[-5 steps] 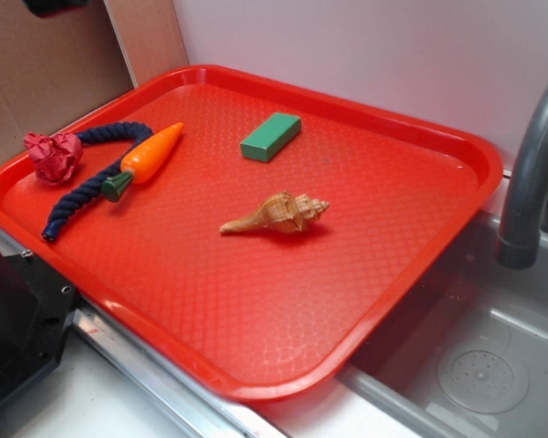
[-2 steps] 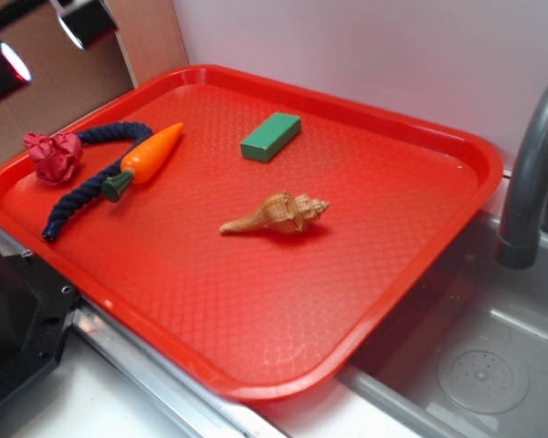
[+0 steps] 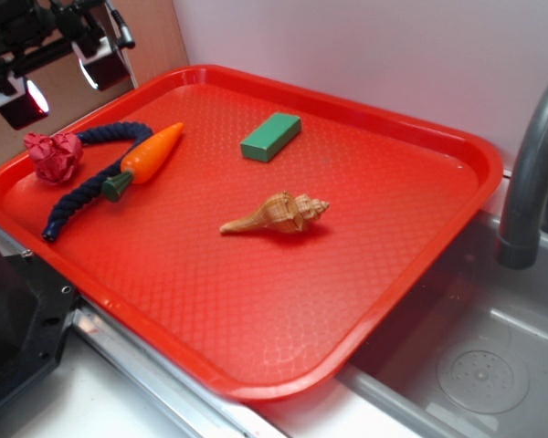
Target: Grab the red paper.
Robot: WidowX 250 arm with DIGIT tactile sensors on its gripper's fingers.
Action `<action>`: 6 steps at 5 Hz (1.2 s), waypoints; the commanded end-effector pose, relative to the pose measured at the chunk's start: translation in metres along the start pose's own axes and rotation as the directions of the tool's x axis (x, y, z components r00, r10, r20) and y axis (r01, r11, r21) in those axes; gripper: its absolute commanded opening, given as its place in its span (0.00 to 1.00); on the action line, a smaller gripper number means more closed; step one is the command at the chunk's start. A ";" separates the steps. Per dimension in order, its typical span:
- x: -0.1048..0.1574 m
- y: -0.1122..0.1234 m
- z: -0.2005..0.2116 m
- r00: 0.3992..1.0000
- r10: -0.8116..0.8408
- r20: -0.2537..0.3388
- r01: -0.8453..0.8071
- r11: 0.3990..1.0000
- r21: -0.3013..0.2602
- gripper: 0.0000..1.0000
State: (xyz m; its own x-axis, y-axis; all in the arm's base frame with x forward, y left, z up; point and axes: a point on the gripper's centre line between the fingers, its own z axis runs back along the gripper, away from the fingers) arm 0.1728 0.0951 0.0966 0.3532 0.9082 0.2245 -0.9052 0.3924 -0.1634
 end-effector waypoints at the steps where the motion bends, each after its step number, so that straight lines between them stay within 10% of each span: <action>1: 0.022 0.019 -0.025 0.985 0.034 0.169 -0.059 0.988 0.143 1.00; 6: 0.034 0.035 -0.070 0.966 0.042 0.257 -0.124 0.943 0.310 1.00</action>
State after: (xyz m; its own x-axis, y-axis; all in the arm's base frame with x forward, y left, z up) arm 0.1738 0.1435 0.0232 0.2624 0.8552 0.4470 -0.9649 0.2271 0.1320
